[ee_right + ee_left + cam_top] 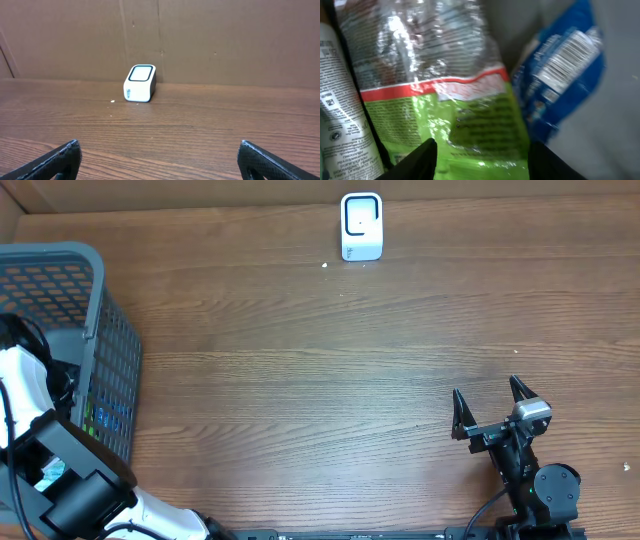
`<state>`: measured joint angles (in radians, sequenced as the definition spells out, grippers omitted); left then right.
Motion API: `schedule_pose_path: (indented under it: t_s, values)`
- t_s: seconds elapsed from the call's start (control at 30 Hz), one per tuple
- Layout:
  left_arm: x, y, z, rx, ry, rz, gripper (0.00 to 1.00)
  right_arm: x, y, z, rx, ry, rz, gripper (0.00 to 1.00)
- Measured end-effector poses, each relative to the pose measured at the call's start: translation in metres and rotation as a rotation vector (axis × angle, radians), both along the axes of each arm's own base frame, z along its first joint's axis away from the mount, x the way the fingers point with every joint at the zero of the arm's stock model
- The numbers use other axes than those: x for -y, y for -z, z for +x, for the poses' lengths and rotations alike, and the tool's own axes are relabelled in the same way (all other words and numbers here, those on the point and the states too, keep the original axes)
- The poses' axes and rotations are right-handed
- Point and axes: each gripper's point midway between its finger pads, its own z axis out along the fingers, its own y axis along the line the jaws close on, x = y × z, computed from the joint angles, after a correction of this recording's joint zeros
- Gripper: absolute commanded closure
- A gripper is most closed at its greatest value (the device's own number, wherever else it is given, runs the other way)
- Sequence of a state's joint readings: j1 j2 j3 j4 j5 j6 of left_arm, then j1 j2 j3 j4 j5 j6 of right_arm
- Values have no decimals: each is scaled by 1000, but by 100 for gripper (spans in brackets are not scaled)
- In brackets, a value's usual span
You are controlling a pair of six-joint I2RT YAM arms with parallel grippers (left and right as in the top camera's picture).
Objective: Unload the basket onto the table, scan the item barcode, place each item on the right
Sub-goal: 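Lower the left gripper into the basket toward the snack packets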
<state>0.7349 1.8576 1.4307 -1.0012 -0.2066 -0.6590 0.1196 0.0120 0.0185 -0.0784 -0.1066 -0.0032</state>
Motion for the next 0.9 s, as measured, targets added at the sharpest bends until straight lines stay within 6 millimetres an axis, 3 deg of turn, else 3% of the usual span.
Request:
schedule_pose_path:
  t_s: [0.07,0.17,0.37,0.63,0.83,0.9]
  values:
    - [-1,1,-2,-1,-14,3,34,0,0,0,0,0,0,0]
    - [-2,1,-2,4,-30,4,29,0,0,0,0,0,0,0]
    - [-5,1,-6,5,-50,3,26,0,0,0,-1,0,0,0]
    - [-27,-2,-14,36,-106,44,20,0,0,0,0,0,0,0]
    - [-35,1,-9,51,-115,70,20,0,0,0,0,0,0,0]
    - [-34,11,-9,32,-115,53,27,0,0,0,0,0,0,0]
